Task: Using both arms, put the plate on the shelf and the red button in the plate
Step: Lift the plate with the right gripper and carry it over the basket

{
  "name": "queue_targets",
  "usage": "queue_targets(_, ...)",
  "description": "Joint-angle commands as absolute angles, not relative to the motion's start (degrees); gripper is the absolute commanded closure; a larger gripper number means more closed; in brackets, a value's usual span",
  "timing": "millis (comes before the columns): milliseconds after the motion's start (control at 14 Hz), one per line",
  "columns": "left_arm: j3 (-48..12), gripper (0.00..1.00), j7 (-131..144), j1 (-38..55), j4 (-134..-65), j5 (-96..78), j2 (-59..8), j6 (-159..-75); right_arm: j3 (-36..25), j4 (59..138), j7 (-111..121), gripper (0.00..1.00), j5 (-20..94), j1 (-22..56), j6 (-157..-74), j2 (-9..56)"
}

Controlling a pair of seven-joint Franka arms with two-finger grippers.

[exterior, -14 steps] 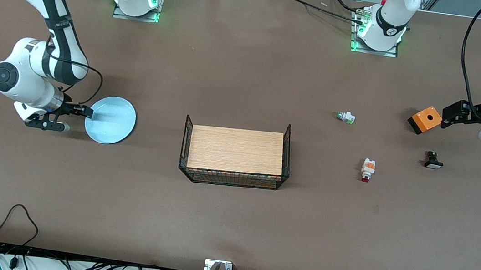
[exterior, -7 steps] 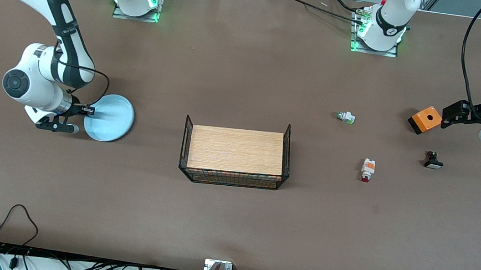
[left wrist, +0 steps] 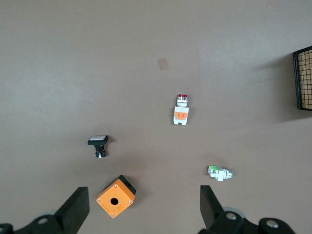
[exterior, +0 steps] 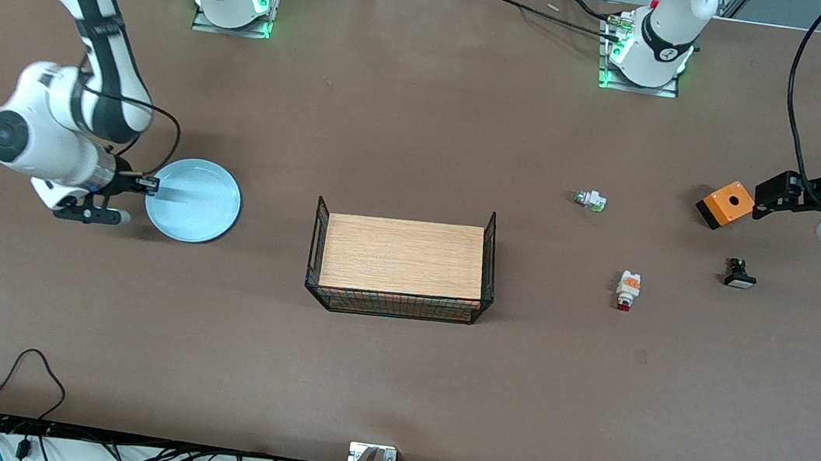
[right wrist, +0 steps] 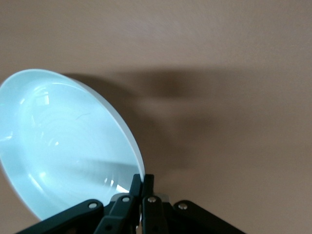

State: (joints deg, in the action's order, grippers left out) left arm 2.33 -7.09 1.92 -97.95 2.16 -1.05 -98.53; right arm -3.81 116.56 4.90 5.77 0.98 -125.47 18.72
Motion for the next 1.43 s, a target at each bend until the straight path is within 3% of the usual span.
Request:
queue_targets(0,2.37,0.0,-8.53,1.76,-97.38,1.58,-0.97,-97.73,-2.9,113.84,4.49,1.0,8.87,0.61,-117.11,12.41)
queue_targets(286,2.37,0.0,-8.53,1.85,-97.38,1.58,-0.97,-97.73,1.65,105.23,-11.02,1.0,9.83,0.62,-103.22,8.97)
queue_targets(571,2.37,0.0,-8.53,1.76,-97.38,1.58,-0.97,-97.73,6.24,97.49,-32.29,1.0,18.27,3.67,-98.0,8.35)
queue_targets(929,2.37,0.0,-8.61,1.76,-97.47,1.58,-0.97,-97.73,6.24,93.08,-56.29,1.0,18.19,15.62,-99.4,10.1)
queue_targets(1357,2.37,0.0,-8.53,1.76,-97.47,1.58,-0.97,-97.65,6.15,89.03,-69.6,1.0,17.84,24.51,-109.31,17.13)
